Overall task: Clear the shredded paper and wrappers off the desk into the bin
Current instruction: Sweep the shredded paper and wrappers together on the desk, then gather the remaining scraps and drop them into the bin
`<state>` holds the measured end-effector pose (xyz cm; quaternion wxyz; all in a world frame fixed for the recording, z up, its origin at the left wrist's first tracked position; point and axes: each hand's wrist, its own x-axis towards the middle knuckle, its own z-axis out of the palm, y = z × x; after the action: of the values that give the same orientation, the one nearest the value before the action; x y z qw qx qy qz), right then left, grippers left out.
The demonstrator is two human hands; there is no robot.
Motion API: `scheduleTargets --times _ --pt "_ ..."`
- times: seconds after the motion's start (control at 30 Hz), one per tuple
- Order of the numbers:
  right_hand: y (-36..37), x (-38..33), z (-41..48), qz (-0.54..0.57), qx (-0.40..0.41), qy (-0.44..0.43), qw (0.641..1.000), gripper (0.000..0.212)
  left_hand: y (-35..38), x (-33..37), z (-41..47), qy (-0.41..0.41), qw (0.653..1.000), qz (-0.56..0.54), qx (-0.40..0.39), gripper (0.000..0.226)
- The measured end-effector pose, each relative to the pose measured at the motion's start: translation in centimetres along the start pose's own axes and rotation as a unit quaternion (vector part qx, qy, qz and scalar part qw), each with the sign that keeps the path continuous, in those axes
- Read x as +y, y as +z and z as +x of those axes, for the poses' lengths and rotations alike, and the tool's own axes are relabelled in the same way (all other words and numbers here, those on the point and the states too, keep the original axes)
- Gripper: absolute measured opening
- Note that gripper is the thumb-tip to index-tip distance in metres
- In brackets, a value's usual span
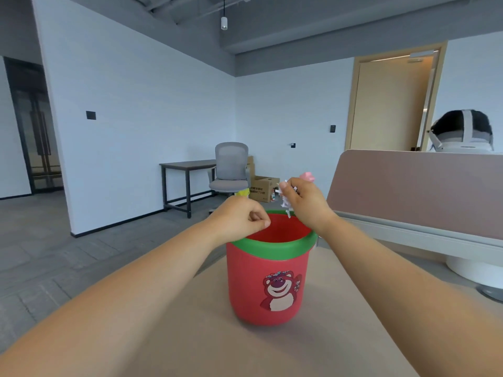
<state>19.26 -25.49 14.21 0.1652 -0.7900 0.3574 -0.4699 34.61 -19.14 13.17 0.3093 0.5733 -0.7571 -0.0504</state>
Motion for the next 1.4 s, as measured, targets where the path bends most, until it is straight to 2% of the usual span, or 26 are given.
scheduleTargets --times 0.1,0.23,0.3,0.4,0.47,0.53,0.6,0.7,0.87,1.13,1.3,1.4 --pt "0.9 0.4 0.4 0.009 -0.040 0.019 0.999 0.041 0.4 -1.0 -1.3 -0.014 0.993 0.010 0.116 0.017" --pt "1.1 0.0 0.1 -0.058 -0.159 0.039 0.985 0.027 1.2 -1.3 -2.3 -0.047 0.992 0.020 0.116 0.044" --pt "0.9 -0.1 -0.1 -0.088 -0.187 0.044 0.977 0.023 1.6 -1.5 -2.3 -0.053 0.990 0.020 0.127 0.055" --pt "0.7 -0.1 -0.5 -0.088 -0.169 0.025 0.981 0.014 2.1 -1.9 -2.5 -0.026 0.993 -0.016 0.116 0.057" --pt "0.5 0.0 -0.8 -0.056 -0.168 0.037 0.984 0.017 2.0 -2.0 -2.9 0.000 0.997 -0.043 0.066 0.042" --pt "0.2 0.3 -1.2 -0.054 -0.160 0.044 0.985 0.021 1.6 -2.2 -3.3 0.027 0.999 -0.021 0.002 0.031" --pt "-0.1 0.7 -1.6 -0.068 -0.136 0.035 0.988 0.019 1.6 -2.4 -3.2 0.044 0.999 0.020 -0.023 0.035" --pt "-1.5 1.1 -2.4 -0.080 -0.108 0.028 0.991 0.024 2.3 -1.7 -2.1 0.057 0.998 0.023 -0.009 0.056" --pt "-5.8 2.4 -4.6 -0.108 -0.072 0.037 0.991 0.029 5.9 1.6 -0.1 0.082 0.996 -0.018 0.012 0.046" --pt "-15.8 5.9 -9.7 -0.203 0.012 0.093 0.975 0.019 13.5 9.2 4.9 0.184 0.981 -0.059 0.016 0.046" --pt "-21.8 7.2 -13.8 -0.244 0.092 0.134 0.956 0.019 16.2 13.5 7.4 0.204 0.977 -0.053 -0.045 0.040" --pt "-24.7 7.6 -17.3 -0.261 0.122 0.167 0.943 0.018 16.5 15.0 7.9 0.200 0.976 -0.009 -0.081 0.049"
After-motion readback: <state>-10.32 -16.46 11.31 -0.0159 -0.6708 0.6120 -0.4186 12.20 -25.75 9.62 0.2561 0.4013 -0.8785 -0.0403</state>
